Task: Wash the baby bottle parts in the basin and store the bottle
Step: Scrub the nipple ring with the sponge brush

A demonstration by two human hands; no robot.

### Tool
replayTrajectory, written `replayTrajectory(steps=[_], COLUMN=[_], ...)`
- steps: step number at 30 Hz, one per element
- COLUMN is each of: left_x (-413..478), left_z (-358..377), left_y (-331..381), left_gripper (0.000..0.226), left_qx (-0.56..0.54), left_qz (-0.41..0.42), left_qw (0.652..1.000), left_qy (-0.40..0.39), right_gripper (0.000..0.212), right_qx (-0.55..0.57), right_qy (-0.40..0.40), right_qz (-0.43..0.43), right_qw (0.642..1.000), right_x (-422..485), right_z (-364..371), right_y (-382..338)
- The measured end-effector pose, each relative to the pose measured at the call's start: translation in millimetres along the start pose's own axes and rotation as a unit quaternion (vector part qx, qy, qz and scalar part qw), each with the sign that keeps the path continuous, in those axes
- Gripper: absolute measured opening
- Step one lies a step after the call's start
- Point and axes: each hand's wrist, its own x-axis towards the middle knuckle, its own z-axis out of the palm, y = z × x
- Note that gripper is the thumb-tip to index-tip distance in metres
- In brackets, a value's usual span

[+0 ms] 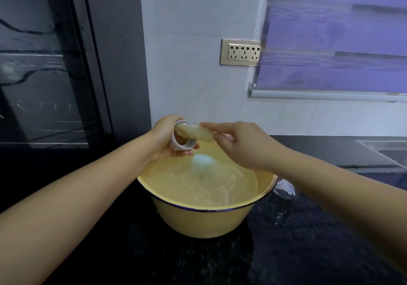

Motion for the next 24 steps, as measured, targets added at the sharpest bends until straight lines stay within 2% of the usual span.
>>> replayTrajectory(steps=[3,6,10,15,19,24], left_x=[1,4,10,12,12,13], left_z=[-1,-1,-3,-5,-7,-6], left_y=[0,-1,-2,-3,-3,-4], left_gripper=[0.027,0.024,0.025,0.040,0.035,0.030], left_qx=[0.013,0.016,0.034,0.059,0.077,0.066], left_qz=[-0.017,-0.029,-0.056,-0.103,-0.110,-0.075], left_qw=[1.000,0.999,0.998,0.993,0.991,0.995], left_qy=[-0.013,-0.021,-0.010,-0.016,-0.022,-0.007], right_gripper=[0.046,0.050,0.053,0.047,0.048,0.048], right_qx=[-0.255,-0.359,-0.416,-0.465,-0.452,-0.452], right_qy=[0.075,0.068,0.098,0.125,0.110,0.045], right_qz=[-0.089,-0.139,-0.227,-0.269,-0.279,-0.246], right_qw=[0.960,0.920,0.875,0.834,0.840,0.856], right_x=[-5,-7,-1,7,13,3], right_z=[2,0,-2,-6,3,6], right_y=[11,16,27,23,26,22])
